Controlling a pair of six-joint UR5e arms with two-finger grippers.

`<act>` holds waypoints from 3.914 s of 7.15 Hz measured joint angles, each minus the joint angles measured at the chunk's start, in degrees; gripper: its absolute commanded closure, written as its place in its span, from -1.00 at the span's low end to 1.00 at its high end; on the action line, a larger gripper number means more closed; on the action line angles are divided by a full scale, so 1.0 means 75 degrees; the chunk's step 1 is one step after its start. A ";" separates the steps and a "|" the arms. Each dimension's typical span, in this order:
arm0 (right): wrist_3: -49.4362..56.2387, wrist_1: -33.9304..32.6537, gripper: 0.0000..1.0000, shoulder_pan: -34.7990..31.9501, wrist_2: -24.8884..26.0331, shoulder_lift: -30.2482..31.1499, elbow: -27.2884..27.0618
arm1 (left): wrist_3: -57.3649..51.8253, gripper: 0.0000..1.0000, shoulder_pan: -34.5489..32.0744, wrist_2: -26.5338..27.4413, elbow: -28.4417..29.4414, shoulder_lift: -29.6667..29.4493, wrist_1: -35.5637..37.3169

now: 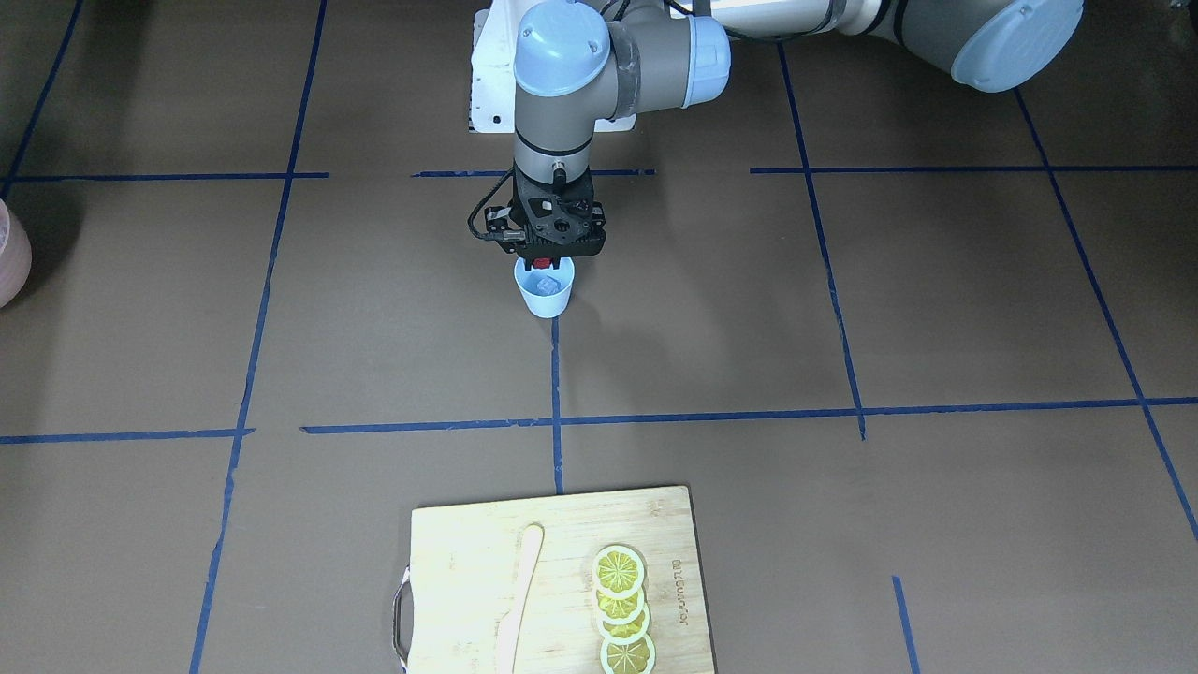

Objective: Put ice and strawberries in cup

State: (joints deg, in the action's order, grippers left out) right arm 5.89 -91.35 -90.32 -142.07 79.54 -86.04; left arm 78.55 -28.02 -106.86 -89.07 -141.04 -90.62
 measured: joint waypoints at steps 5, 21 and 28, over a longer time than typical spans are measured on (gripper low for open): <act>-0.0035 0.0009 -0.99 0.0002 0.0075 0.0070 -0.0055 | -0.0965 -1.00 -0.0747 -0.0083 -0.1134 0.0435 0.1190; -0.0127 0.0192 -0.99 -0.0333 0.0724 0.1453 -0.0947 | -1.2194 -1.00 -0.8162 -0.4058 0.0502 0.4650 0.2686; -0.0129 0.0194 -0.99 -0.0336 0.0732 0.1442 -0.0941 | -1.1520 -1.00 -0.8556 -0.4338 0.1032 0.5876 0.0369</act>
State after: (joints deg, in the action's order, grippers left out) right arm 4.92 -89.90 -92.84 -136.58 90.35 -93.10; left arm -7.86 -92.19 -139.39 -81.33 -96.96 -87.86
